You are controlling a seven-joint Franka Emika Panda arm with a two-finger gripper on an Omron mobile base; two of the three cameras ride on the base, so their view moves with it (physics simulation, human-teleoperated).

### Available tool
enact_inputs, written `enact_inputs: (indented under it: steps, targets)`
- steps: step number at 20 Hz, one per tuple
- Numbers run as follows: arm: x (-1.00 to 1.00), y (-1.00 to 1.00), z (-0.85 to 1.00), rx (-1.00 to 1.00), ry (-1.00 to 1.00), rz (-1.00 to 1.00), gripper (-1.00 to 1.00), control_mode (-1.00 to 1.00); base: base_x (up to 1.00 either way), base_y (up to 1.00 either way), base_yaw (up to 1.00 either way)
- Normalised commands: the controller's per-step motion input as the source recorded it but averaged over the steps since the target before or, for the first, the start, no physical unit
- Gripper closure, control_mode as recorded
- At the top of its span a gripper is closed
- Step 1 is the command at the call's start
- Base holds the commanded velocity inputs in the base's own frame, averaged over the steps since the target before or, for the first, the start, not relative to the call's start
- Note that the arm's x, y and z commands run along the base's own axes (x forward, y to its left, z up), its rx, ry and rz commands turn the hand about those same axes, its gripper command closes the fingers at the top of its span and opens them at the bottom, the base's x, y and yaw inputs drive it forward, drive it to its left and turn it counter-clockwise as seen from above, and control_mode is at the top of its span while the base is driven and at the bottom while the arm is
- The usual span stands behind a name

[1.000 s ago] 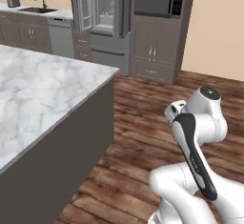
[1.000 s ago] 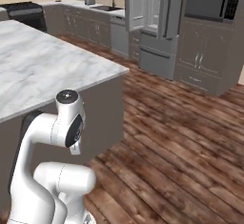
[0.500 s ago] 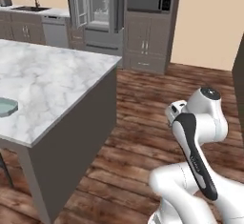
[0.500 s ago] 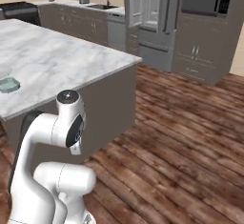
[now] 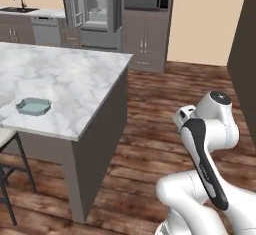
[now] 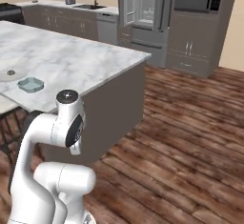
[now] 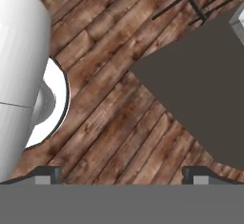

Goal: Place two dumplings into each of the tupperware containers and then place the containers in the fridge.

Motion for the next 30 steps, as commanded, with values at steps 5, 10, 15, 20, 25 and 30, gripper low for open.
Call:
enact_inputs:
  steps: [5,10,15,20,25,30]
  targets:
    - [0.00,0.00,0.00,0.00,0.00,0.00,-1.00,1.00,-0.31,1.00,-0.22]
    - [0.00,0.00,0.00,0.00,0.00,0.00,-1.00,1.00,-0.71,1.00,-0.14]
    - [0.00,0.00,0.00,0.00,0.00,0.00,-1.00,1.00,-0.44,1.00,-0.14]
    - [0.00,0.00,0.00,0.00,0.00,0.00,-1.00,1.00,-0.03,1.00,-0.20]
    - [0.00,0.00,0.00,0.00,0.00,0.00,-1.00,1.00,-0.08,1.00,-0.23]
    - [0.00,0.00,0.00,0.00,0.00,0.00,-1.00,1.00,-0.16,0.98,-0.26]
